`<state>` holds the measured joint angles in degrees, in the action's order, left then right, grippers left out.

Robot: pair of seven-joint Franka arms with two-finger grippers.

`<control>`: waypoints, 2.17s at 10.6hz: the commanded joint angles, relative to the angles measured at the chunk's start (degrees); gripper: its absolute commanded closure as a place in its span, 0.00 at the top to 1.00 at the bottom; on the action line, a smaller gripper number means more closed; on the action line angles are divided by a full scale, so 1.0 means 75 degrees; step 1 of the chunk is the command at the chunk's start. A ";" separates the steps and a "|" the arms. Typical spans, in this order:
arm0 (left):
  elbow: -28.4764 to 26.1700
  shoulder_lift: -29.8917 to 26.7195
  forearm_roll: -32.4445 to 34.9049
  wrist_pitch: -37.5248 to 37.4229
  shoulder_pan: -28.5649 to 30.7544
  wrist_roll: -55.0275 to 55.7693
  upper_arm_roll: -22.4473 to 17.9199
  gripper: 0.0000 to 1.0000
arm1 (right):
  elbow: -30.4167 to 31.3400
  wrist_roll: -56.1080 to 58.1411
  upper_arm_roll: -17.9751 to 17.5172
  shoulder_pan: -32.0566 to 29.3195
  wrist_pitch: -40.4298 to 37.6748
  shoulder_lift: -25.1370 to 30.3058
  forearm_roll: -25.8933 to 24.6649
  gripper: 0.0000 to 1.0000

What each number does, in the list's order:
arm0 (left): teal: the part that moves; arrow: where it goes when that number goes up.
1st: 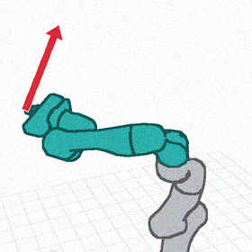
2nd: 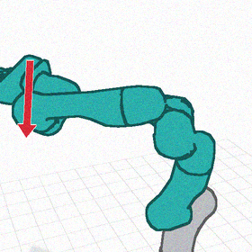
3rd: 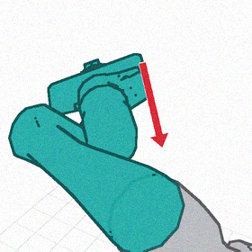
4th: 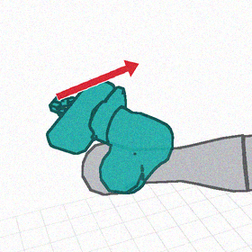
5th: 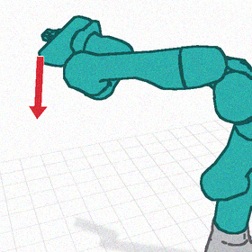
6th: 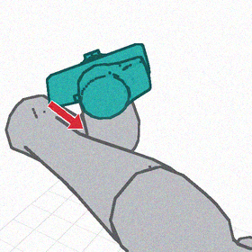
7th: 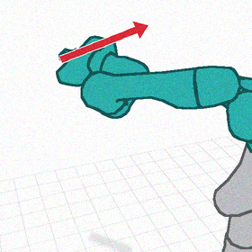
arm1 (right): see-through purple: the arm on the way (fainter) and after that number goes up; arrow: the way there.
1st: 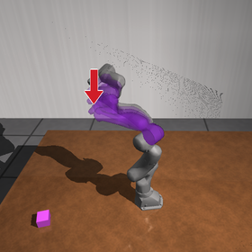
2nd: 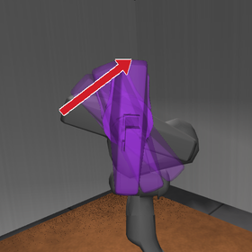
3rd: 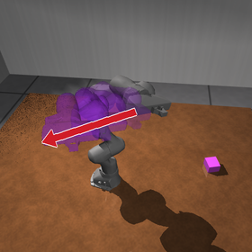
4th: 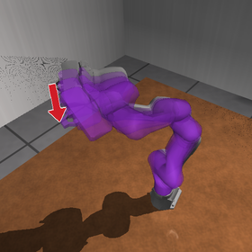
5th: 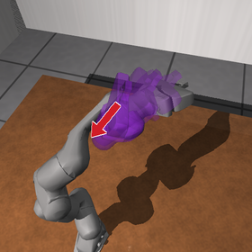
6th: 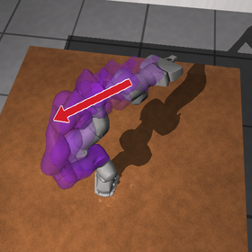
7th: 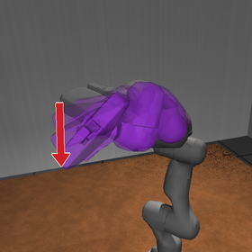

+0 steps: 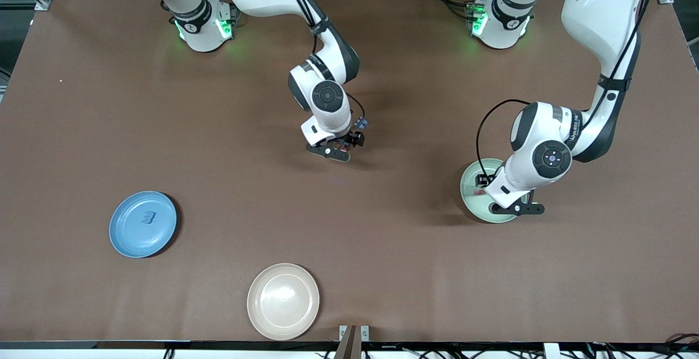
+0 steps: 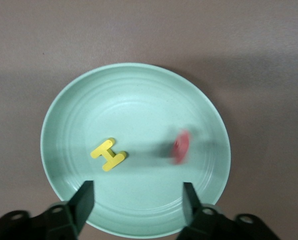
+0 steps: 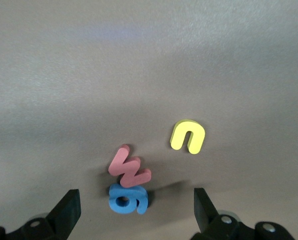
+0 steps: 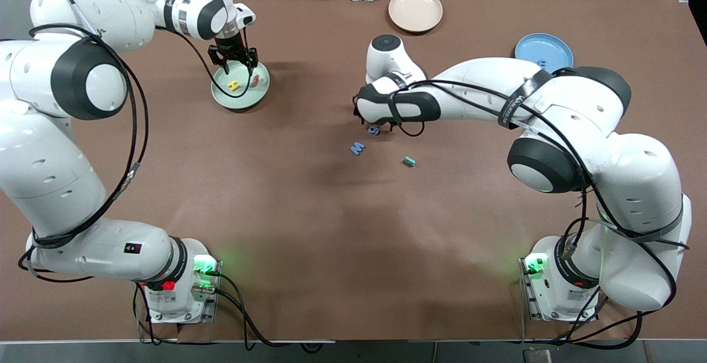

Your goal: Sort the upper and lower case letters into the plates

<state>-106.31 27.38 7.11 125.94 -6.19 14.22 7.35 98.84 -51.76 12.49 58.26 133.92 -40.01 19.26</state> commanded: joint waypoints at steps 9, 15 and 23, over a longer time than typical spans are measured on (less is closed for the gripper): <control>-0.0017 -0.2055 0.0048 -0.1346 -0.0311 -0.0325 -0.0031 1.00 | 0.0041 -0.0201 -0.0048 0.0049 0.0026 -0.0091 0.0326 1.00; 0.0205 -0.2654 -0.0081 -0.2132 -0.0311 -0.0325 -0.0031 1.00 | 0.0123 -0.0142 -0.0141 0.0025 0.0050 -0.0044 0.0701 0.00; 0.0287 -0.2830 -0.1203 -0.2320 -0.1083 -0.0127 0.0109 1.00 | 0.0052 0.2278 -0.0095 -0.1412 -0.1095 0.1080 0.0631 0.00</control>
<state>-104.56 6.72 0.94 109.95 -13.14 13.00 8.13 98.12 -40.54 12.36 51.57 128.85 -34.92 23.39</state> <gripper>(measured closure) 0.000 0.630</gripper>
